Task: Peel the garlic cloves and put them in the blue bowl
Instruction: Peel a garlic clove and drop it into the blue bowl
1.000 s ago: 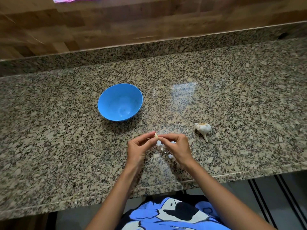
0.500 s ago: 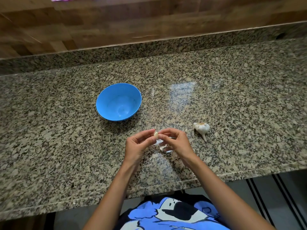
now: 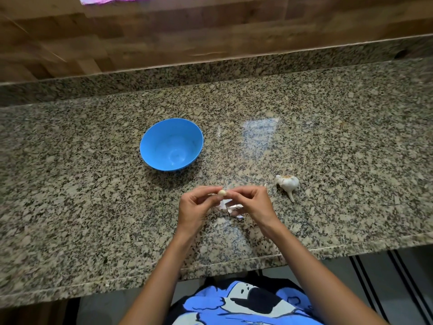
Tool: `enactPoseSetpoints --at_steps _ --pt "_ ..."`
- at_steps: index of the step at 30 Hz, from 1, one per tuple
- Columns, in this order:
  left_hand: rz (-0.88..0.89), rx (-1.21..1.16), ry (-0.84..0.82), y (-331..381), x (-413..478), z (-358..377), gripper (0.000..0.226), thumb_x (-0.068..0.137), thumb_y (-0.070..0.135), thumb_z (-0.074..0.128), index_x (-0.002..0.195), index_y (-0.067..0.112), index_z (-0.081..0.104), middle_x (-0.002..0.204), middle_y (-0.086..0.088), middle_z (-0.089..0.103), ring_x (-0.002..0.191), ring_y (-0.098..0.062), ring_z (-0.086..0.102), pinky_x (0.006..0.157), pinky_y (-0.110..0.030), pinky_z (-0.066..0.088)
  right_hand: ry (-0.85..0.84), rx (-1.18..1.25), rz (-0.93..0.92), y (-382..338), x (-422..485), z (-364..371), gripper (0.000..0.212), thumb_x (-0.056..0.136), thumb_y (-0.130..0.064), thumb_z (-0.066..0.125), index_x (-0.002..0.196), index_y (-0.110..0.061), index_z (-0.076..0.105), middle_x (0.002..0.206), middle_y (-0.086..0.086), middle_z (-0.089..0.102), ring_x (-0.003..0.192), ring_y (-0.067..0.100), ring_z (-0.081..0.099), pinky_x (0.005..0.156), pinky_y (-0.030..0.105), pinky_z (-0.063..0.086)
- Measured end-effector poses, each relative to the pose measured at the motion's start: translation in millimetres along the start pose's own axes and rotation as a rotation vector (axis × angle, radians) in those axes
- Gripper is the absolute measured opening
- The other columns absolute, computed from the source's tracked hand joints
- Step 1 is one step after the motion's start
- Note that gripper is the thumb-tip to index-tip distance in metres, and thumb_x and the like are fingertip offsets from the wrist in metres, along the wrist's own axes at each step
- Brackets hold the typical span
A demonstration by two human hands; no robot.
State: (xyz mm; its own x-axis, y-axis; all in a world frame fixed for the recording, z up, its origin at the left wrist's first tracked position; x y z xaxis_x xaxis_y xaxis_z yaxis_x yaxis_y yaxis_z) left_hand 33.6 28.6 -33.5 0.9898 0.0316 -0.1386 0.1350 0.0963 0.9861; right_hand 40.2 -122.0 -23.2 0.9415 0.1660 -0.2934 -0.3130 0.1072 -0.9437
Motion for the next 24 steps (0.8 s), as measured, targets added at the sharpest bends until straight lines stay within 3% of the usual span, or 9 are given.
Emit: enactPoseSetpoints --at_steps 3,11,16,20,24 --pt "0.055 0.033 -0.048 2 2 -3 0.02 0.068 0.01 0.074 0.088 0.012 0.074 0.095 -0.009 0.071 0.092 -0.027 0.067 0.081 -0.033 0.056 -0.072 -0.014 0.05 0 0 -3 0.008 0.079 -0.007 0.068 0.086 -0.003 0.071 0.078 0.011 0.072 0.07 0.019 0.068 0.055 0.023 0.055" --pt "0.054 0.024 -0.095 3 -1 0 0.032 0.068 -0.004 0.071 0.099 -0.001 0.069 0.087 0.001 0.073 0.085 -0.014 0.068 0.075 -0.024 0.056 -0.11 0.02 0.066 0 -2 -6 0.007 0.079 -0.005 0.067 0.084 -0.005 0.071 0.075 0.013 0.071 0.063 0.019 0.067 0.059 0.024 0.056" --pt "0.015 -0.002 -0.032 -5 -4 0 0.028 0.073 -0.006 0.07 0.101 -0.003 0.069 0.093 -0.012 0.073 0.088 -0.026 0.07 0.076 -0.032 0.058 -0.042 -0.111 -0.027 0 -1 -3 0.004 0.078 -0.005 0.069 0.081 -0.007 0.071 0.074 0.012 0.071 0.065 0.021 0.067 0.062 0.027 0.057" --pt "0.06 0.136 -0.063 -7 -10 6 0.025 0.078 0.008 0.07 0.104 0.007 0.071 0.101 -0.01 0.071 0.093 -0.024 0.069 0.077 -0.033 0.058 0.052 -0.151 -0.099 5 -1 -3 0.006 0.081 -0.006 0.068 0.078 -0.01 0.071 0.073 0.014 0.071 0.068 0.028 0.068 0.065 0.032 0.058" --pt "0.126 0.277 -0.059 -6 -12 8 0.026 0.079 0.011 0.071 0.103 0.019 0.07 0.098 -0.001 0.073 0.089 -0.014 0.07 0.076 -0.03 0.058 0.069 -0.082 -0.025 9 -2 -6 0.005 0.082 -0.004 0.066 0.08 -0.003 0.071 0.074 0.016 0.07 0.066 0.023 0.066 0.065 0.03 0.057"
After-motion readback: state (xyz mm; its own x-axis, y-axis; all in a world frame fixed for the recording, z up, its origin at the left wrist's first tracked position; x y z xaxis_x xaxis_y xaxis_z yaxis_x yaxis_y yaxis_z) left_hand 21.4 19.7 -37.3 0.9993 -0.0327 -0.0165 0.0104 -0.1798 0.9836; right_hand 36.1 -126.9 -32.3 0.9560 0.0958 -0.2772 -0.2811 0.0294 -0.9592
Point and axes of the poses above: each hand's wrist, its own x-axis towards the middle knuckle, its own z-axis out of the palm, y = z × x, the point moved 4 cm from there along x, towards the middle knuckle
